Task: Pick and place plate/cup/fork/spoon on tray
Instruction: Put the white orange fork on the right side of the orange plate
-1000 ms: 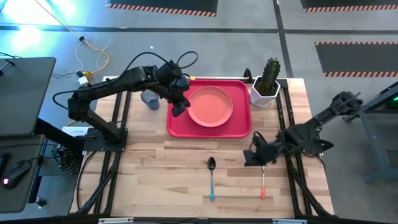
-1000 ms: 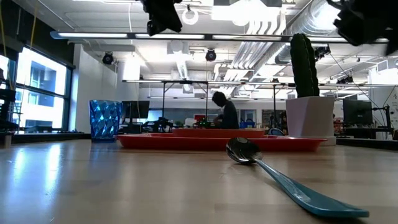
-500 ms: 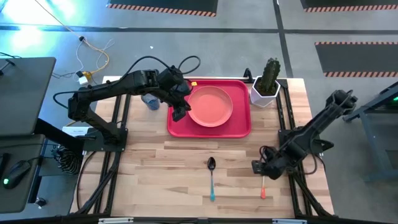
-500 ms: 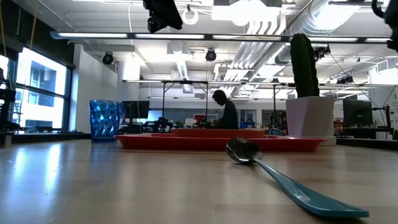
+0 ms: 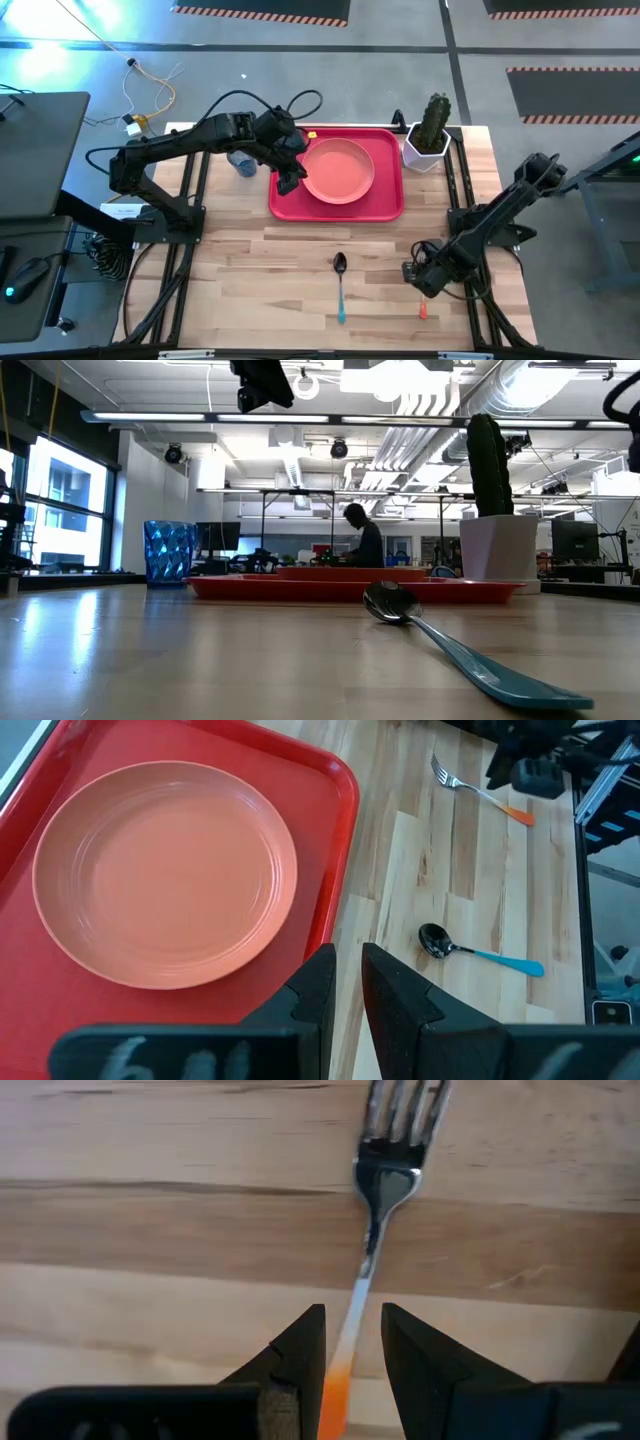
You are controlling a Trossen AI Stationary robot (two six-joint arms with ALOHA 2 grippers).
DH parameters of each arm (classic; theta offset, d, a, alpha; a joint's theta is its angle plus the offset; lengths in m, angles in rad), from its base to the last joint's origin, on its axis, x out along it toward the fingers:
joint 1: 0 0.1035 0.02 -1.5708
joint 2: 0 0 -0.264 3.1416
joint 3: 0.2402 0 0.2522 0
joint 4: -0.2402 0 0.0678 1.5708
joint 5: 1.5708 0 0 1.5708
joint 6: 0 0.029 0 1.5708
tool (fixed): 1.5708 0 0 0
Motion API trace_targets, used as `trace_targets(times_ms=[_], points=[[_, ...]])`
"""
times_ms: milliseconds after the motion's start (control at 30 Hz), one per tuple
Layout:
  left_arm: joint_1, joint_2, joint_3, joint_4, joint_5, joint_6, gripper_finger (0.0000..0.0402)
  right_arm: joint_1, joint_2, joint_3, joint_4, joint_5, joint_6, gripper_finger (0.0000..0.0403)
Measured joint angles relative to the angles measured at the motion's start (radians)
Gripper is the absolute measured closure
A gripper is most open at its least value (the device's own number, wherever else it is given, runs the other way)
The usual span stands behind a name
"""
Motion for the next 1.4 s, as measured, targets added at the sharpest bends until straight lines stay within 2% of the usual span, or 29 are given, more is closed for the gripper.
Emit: trace_targets(times_ms=[600, 700, 833, 1100, 1267, 1400], points=[[0.0, 0.0, 0.0, 0.001, 0.0, 0.002, 0.0358, 0.0, 0.172, 0.003, 0.06, -0.029, -0.003, 0.0314], [0.0, 0.0, 0.0, 0.001, 0.0, 0.002, 0.0358, 0.0, 0.178, 0.003, 0.065, -0.029, -0.003, 0.0336], [0.0, 0.0, 0.0, 0.001, 0.0, 0.003, 0.0358, -0.001, 0.178, 0.003, 0.07, -0.026, -0.003, 0.0389], [0.0, 0.0, 0.0, 0.001, 0.0, 0.003, 0.0358, -0.005, 0.17, 0.001, 0.073, -0.027, 0.004, 0.0397], [0.0, 0.0, 0.0, 0.001, 0.0, 0.02, 0.0358, -0.014, 0.125, 0.02, 0.037, 0.024, 0.005, 0.0399], [0.0, 0.0, 0.0, 0.002, 0.0, 0.025, 0.0358, -0.034, 0.089, 0.059, -0.001, 0.132, -0.01, 0.04]])
